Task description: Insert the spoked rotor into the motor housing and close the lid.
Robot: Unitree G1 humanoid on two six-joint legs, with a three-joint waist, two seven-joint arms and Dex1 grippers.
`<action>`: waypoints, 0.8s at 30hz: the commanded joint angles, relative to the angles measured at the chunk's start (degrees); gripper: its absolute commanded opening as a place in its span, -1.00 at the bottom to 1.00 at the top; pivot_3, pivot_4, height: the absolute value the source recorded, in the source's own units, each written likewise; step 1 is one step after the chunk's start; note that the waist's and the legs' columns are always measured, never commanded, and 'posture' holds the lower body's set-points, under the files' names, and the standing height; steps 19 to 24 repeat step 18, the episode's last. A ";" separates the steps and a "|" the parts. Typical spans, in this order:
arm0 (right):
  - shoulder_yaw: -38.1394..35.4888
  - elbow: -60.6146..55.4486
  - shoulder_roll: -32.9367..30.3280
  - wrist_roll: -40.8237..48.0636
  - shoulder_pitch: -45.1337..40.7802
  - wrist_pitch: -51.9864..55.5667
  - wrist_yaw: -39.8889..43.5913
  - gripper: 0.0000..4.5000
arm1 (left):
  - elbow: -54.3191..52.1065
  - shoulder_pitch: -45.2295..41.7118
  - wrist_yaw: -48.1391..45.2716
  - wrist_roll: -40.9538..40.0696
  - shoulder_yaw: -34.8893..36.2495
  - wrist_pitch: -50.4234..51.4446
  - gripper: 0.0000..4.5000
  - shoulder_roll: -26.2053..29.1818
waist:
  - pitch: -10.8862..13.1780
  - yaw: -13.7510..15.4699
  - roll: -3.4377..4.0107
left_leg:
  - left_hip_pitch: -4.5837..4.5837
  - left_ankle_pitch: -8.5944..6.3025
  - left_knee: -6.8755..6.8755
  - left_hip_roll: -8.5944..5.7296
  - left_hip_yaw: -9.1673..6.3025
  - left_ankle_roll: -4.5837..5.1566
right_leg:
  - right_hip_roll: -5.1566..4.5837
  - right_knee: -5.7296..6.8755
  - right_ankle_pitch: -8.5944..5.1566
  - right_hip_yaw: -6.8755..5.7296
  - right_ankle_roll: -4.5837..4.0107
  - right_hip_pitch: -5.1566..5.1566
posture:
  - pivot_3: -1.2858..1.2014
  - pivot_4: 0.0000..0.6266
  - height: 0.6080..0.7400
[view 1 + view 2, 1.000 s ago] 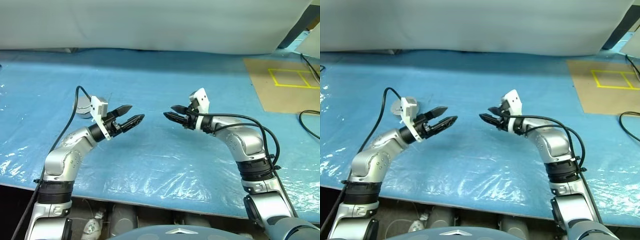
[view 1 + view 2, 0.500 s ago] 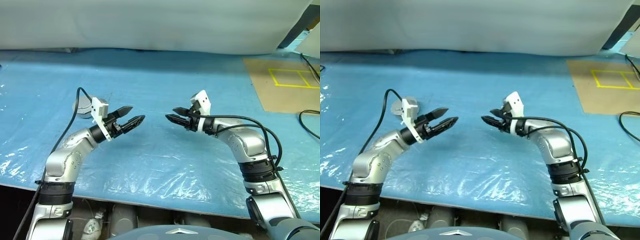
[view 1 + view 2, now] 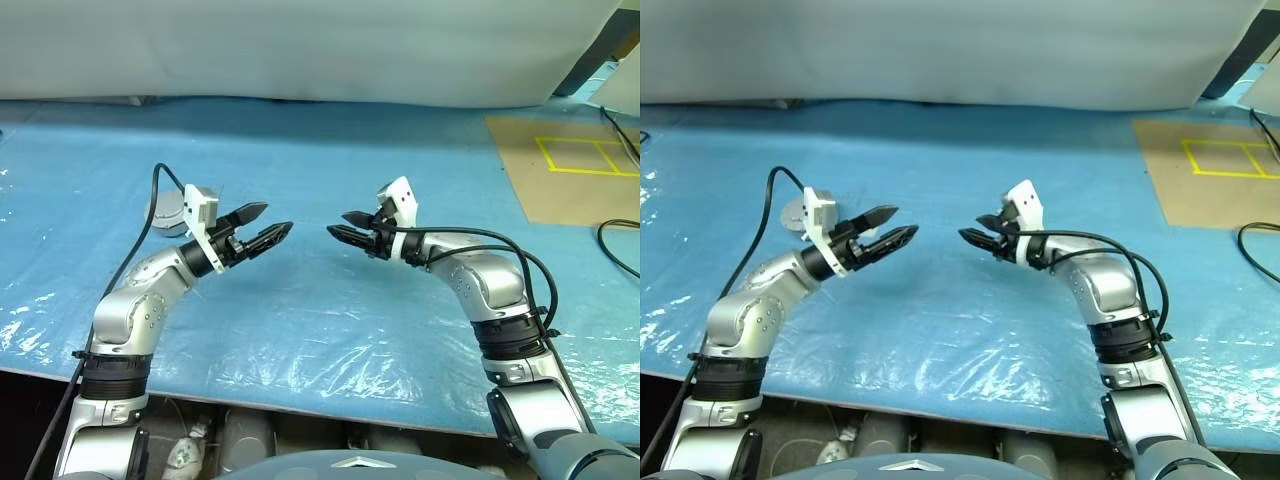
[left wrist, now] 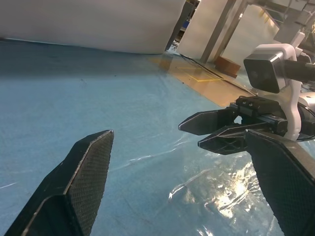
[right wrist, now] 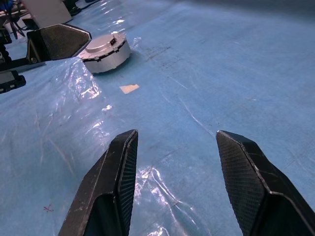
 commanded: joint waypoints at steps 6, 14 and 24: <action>-0.46 -1.04 0.67 0.02 -0.14 -1.11 -0.03 0.16 | -0.92 -0.61 -0.66 -0.19 0.42 0.01 0.99 0.85 | 0.00 0.00 0.00 | 0.00 0.00 0.00 0.00 0.00 0.00 | 0.00 0.00 0.00 0.00 0.00 0.00 | 0.03 -0.52 1.00; -0.38 -1.42 1.27 -0.37 0.60 -1.08 -0.41 0.16 | -1.11 -0.45 -0.97 -0.33 0.41 0.60 0.99 1.05 | 0.00 0.00 0.00 | 0.00 0.00 0.00 0.00 0.00 0.00 | 0.00 0.00 0.00 0.00 0.00 0.00 | 0.03 -0.52 1.00; -0.49 -1.48 1.48 -0.59 0.76 -0.98 -0.63 0.16 | -0.94 -0.55 -1.13 -0.27 0.48 0.71 0.99 1.05 | 0.00 -0.01 0.00 | 0.00 0.00 0.00 0.00 0.00 0.00 | 0.00 0.00 0.00 0.00 0.00 0.00 | 0.03 -0.52 1.00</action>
